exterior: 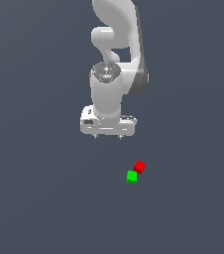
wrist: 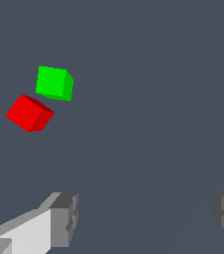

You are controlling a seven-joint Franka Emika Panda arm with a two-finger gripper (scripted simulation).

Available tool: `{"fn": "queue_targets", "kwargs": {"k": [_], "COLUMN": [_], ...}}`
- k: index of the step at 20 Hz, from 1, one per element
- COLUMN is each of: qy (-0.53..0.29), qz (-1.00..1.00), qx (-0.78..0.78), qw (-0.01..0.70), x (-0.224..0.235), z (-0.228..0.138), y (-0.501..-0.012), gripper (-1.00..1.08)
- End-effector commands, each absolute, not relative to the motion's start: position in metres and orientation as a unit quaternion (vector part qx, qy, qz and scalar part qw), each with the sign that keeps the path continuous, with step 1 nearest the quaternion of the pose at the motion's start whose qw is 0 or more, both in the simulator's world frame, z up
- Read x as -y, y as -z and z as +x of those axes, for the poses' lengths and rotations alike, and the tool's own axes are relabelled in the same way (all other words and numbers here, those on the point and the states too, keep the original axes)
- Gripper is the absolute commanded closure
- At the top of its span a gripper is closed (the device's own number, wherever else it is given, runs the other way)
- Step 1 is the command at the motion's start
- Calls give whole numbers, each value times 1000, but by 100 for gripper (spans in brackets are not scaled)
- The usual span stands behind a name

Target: Stack the red cube on top of the green cube.

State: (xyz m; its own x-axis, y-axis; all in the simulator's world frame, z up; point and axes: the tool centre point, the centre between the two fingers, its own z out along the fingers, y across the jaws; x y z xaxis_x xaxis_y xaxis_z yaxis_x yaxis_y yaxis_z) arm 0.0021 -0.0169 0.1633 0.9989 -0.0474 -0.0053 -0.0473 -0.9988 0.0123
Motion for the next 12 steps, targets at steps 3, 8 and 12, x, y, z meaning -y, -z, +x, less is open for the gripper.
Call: {"fn": "queue_targets", "kwargs": {"k": [3,8,12], "qy": [3,3,3], "qz": [1000,999,999], "qx": [25,35,52], "qw": [6,6,6], "x": [16,11,2], "z": [2,3,4], "y": [-163,-160,-155], "gripper": [-92,-92,-92]}}
